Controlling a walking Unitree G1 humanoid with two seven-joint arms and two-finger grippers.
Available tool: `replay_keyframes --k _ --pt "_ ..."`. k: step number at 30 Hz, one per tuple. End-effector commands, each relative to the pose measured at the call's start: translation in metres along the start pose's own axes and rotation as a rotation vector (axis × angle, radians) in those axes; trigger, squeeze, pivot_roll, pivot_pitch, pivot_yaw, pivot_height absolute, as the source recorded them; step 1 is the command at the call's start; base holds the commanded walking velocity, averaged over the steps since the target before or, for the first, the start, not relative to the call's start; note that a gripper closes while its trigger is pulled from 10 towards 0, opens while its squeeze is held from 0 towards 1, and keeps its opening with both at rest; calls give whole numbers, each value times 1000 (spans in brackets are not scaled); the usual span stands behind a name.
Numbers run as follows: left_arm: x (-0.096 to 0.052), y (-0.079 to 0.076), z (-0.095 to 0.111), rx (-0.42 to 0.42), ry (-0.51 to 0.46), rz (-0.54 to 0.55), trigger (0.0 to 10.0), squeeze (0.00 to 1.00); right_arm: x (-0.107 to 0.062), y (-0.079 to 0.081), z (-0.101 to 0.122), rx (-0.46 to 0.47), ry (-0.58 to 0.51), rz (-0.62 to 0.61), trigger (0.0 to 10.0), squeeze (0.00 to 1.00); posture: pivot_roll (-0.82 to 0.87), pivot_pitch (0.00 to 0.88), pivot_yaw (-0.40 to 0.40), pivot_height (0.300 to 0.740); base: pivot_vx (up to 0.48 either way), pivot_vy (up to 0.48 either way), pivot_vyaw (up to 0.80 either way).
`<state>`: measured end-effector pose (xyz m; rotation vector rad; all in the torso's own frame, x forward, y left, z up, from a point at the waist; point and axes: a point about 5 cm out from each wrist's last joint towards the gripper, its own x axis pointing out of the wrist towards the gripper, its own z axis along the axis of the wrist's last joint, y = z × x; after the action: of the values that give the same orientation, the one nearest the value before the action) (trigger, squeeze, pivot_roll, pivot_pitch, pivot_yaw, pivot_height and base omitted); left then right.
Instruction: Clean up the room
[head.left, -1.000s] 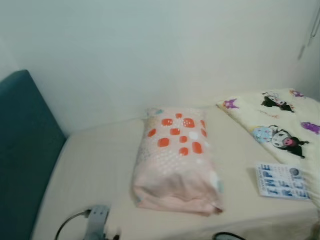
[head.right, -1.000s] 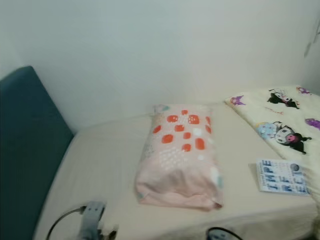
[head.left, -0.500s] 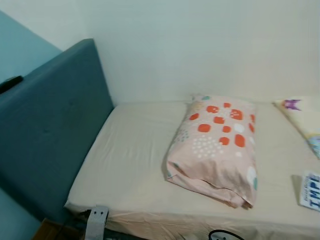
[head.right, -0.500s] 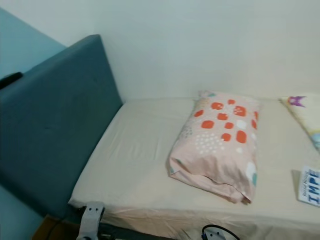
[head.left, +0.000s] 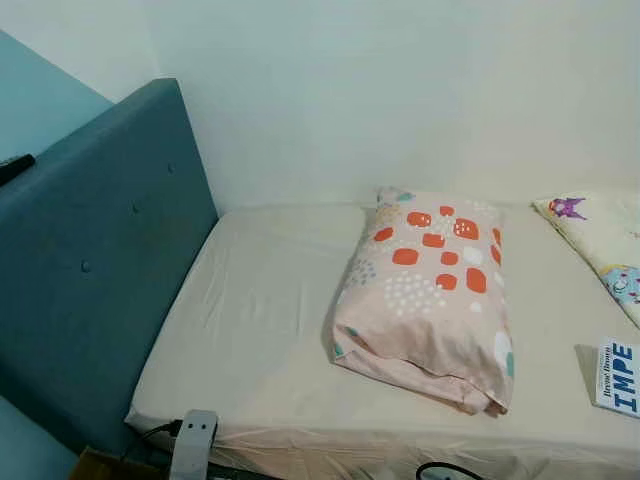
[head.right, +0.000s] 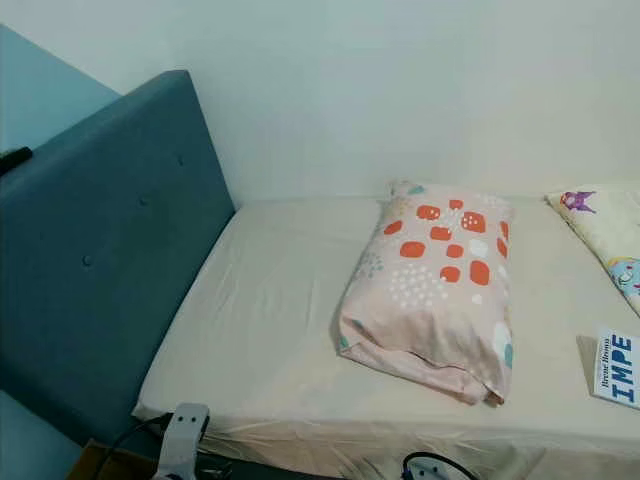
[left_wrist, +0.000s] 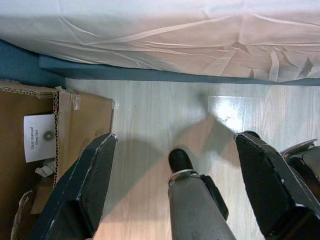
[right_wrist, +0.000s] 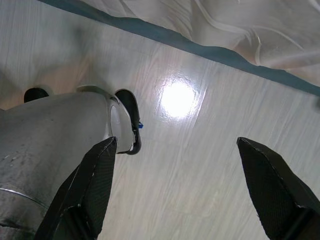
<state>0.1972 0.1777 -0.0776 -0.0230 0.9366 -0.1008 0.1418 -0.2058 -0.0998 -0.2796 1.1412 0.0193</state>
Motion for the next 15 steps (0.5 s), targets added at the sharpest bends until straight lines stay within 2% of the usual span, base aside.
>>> replay_keyframes --k 1,6,9,14,15 --pt "-2 8 -6 13 18 23 10000 0 0 4 -3 3 10 14 10000 0 -117 0 67 710 0 0 0" --pt "-3 9 -8 9 24 35 10000 0 0 5 -2 0 10 15 10000 0 -117 0 67 710 0 0 0" --pt "-3 9 -7 51 16 23 10000 0 0 4 -2 -1 10 16 10000 0 -115 0 63 710 371 0 0" --pt "-3 9 -7 46 20 22 10000 0 0 4 -1 -3 10 17 10000 0 -113 0 62 710 458 0 0" --pt "-3 11 -7 12 16 35 10000 0 0 5 -1 -4 11 18 10000 0 -113 0 62 710 480 0 0"
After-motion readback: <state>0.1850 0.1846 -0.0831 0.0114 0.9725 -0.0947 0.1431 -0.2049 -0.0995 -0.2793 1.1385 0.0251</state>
